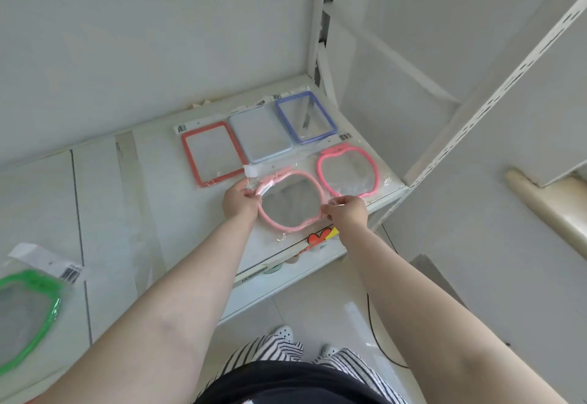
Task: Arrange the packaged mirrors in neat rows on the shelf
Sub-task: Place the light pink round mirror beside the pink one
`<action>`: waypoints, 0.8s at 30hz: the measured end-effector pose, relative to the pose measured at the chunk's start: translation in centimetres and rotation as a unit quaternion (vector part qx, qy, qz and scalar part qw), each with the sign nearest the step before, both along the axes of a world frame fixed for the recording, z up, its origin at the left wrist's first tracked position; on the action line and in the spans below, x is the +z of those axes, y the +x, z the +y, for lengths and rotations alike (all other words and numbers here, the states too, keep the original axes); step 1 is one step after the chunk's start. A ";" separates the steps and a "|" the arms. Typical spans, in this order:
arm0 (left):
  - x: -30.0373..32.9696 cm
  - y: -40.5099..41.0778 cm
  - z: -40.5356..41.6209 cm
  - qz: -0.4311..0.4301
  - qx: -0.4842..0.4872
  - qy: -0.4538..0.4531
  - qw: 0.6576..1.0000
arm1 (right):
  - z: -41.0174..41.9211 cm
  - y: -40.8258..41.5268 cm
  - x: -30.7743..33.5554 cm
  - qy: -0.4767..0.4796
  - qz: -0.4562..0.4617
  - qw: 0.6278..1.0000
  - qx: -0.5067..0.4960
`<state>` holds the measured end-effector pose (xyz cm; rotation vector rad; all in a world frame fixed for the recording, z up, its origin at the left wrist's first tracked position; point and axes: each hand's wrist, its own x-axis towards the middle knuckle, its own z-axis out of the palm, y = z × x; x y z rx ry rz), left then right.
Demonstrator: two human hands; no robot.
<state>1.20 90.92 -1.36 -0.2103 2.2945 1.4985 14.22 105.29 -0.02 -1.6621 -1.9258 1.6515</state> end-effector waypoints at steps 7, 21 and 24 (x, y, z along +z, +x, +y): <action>-0.8 0.0 0.3 0.009 0.016 -0.012 1.000 | 0.1 -0.6 -0.8 0.026 -0.020 0.999 -0.004; -1.8 -0.2 0.2 0.016 0.041 -0.021 0.999 | 0.0 -1.2 -0.6 0.051 -0.077 0.995 0.031; -2.1 -0.1 0.4 0.016 0.032 -0.014 0.999 | -0.1 -1.3 -0.4 0.051 -0.083 0.995 0.034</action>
